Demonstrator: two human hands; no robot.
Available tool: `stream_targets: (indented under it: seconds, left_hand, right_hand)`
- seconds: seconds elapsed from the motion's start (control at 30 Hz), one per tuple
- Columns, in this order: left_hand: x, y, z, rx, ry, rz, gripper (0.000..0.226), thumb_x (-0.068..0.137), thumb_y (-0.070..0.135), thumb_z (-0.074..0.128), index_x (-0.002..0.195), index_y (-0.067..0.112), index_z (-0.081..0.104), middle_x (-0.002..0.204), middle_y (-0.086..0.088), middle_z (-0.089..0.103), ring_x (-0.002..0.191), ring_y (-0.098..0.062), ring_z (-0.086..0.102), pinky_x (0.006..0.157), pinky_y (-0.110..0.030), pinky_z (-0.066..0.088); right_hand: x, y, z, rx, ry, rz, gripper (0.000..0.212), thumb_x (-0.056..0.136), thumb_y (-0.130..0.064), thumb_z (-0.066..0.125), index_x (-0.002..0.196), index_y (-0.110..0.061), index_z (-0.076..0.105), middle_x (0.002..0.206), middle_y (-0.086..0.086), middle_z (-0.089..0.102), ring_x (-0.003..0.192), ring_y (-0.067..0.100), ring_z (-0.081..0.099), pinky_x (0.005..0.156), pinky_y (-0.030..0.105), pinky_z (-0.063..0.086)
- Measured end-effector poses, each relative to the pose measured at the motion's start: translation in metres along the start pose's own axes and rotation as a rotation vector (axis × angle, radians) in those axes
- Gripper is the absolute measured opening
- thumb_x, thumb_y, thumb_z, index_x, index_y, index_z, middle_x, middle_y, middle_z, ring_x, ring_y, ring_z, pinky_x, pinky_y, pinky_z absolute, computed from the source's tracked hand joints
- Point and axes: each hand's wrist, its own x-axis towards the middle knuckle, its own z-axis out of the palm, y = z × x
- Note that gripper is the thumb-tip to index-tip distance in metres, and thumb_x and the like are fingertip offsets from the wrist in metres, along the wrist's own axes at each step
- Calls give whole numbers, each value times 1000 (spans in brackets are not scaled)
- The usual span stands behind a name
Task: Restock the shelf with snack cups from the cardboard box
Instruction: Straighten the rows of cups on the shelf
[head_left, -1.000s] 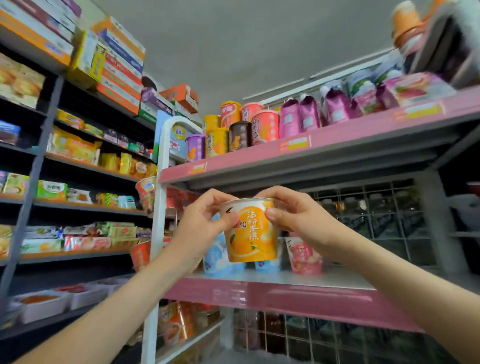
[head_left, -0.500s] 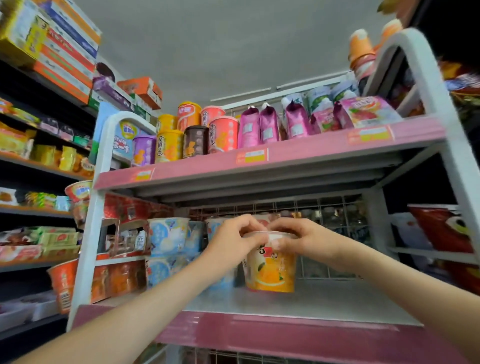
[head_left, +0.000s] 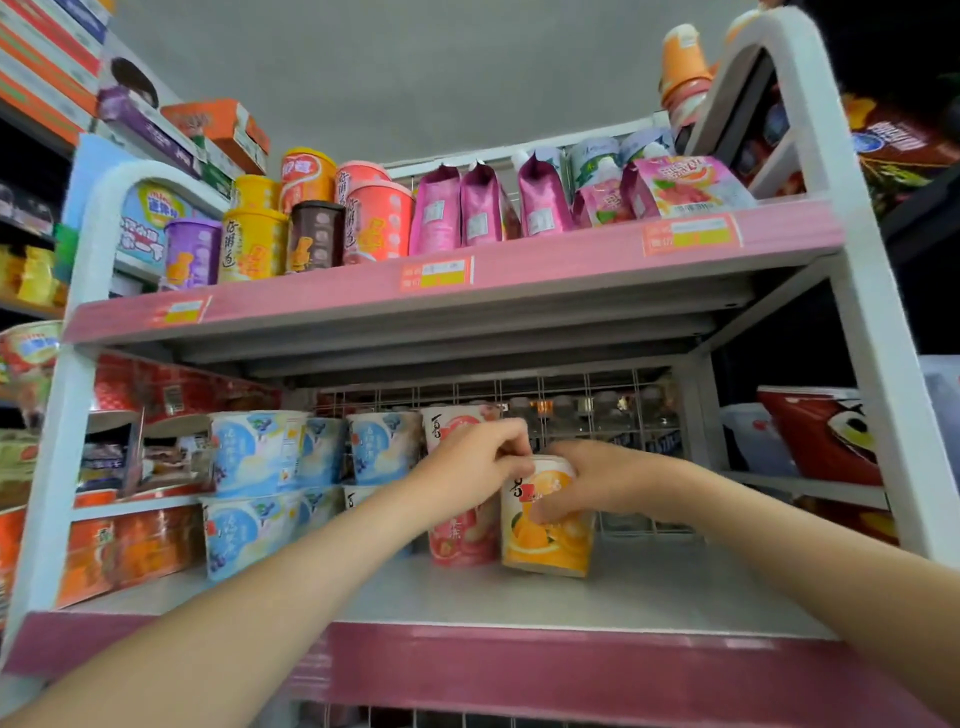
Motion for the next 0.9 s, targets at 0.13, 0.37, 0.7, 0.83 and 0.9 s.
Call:
stream_targets:
  seconds: [0.13,0.37,0.7,0.83,0.9]
  left_hand:
    - [2,0,0,34,27,33,14,88,18,61,78,26,58,82,7,64,78,-6,55,68,-18,40]
    - [10,-10,11,-69,96,-31,18,88,10,60,75,22,58,85,0,64,83,-15,58,75,-28,44]
    - [23,-15,55,326,-126,37,25,90,-4,48,107,12,56,95,-11,65,82,-26,62,69,-38,53]
    - [27,-17,50,409,-147,37,24,89,-7,46,104,10,54,93,-11,64,84,-26,62,71,-38,53]
    - [26,-18,49,430,-161,38,22,88,-8,48,102,8,54,94,-11,64,85,-25,62,71,-37,52]
  right_hand:
    - [-3,2,-4,112,-74,35,60,71,-31,81,122,-28,49,114,-3,63,98,12,63,77,27,56]
    - [7,1,5,24,160,119,54,69,-28,81,116,-16,59,104,1,66,85,15,64,62,22,53]
    - [35,32,22,-334,151,214,36,80,-32,69,109,-13,59,95,1,63,79,13,61,67,24,52]
    - [35,32,25,-307,252,212,36,81,-38,69,103,-10,61,93,3,61,82,17,60,62,25,46]
    - [35,31,25,-301,271,202,37,82,-39,68,105,-10,62,95,5,61,84,18,60,61,25,45]
